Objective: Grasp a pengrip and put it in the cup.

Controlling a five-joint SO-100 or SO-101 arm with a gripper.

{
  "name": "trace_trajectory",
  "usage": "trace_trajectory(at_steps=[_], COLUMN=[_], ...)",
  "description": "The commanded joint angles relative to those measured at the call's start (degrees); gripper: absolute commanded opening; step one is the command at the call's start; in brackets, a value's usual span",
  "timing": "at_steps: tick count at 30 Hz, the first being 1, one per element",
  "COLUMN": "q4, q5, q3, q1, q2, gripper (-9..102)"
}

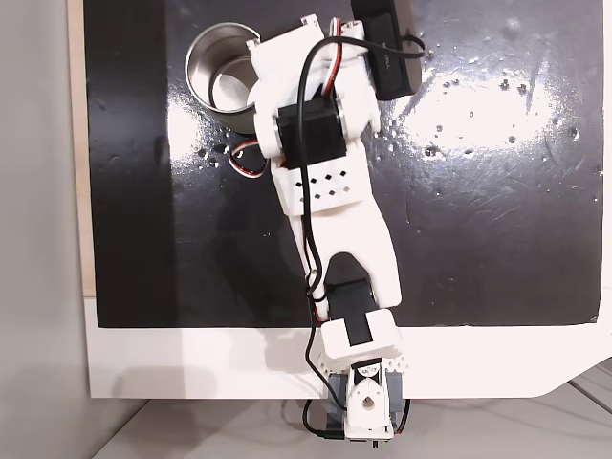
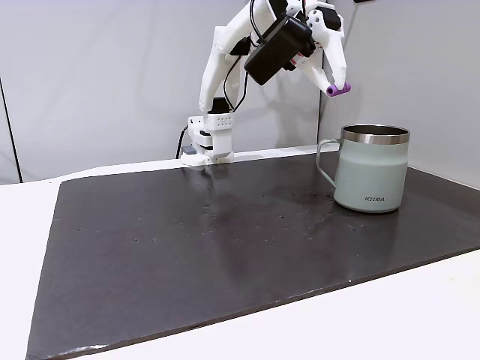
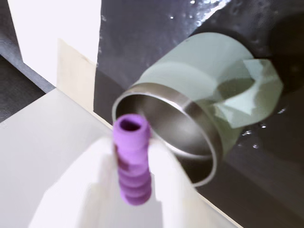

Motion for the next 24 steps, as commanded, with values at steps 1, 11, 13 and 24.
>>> trace_trajectory(at_steps=[1,11,13,24], q4=[-3.5,-2.4,-1.8,1.7], q5=[0.6,-3.7,-4.3,-5.8], q3=[-5.0,-12.7,-13.1,-14.2], q1=[-2.5,-11.3,-12.1,-11.0], q2=[-0.9,-8.6,-9.2,-9.6], gripper=[0,0,0,7])
